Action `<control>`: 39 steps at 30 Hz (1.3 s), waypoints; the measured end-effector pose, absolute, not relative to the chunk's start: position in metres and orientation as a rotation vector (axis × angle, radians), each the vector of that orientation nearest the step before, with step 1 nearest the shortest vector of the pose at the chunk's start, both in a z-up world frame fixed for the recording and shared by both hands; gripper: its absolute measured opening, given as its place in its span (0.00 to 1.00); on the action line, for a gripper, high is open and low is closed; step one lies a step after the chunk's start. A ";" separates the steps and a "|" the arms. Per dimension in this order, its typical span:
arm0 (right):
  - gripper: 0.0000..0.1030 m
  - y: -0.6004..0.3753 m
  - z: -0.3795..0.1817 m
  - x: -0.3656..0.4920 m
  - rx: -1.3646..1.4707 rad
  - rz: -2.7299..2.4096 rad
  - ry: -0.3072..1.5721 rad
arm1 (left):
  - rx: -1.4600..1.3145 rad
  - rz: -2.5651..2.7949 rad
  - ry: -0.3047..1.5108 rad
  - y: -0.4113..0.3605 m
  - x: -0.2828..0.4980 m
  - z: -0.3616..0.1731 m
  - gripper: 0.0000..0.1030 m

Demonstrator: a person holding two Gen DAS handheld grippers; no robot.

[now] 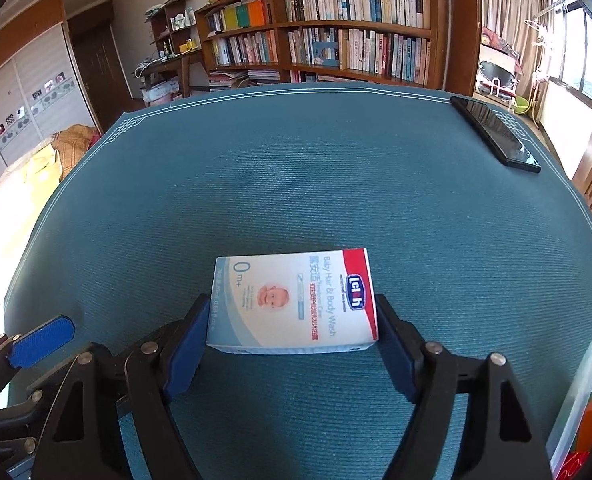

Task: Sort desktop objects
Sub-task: 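Grasp the black comb with the left tool while the right tool grasps the white baby-wash box, then carry the white box over the bowl with the right tool, holding the comb in the left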

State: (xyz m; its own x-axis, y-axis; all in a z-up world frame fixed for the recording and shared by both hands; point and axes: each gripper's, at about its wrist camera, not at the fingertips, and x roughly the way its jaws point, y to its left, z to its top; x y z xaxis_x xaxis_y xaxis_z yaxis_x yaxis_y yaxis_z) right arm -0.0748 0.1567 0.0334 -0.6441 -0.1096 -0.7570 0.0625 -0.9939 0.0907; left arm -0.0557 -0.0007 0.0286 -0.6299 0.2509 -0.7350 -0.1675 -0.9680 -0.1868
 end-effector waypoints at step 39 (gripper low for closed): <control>0.78 0.198 0.057 -0.005 1.181 -2.869 -0.235 | -1.109 2.622 0.055 0.038 -0.041 0.027 0.28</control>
State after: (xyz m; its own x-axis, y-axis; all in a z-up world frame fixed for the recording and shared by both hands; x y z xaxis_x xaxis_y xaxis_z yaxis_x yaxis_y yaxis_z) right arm -0.0047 0.1977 0.0572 -0.7117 -0.0849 -0.6974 -0.0296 -0.9882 0.1505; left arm -0.0412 0.0381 0.0269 -0.6602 0.2521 -0.7075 -0.2816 -0.9564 -0.0780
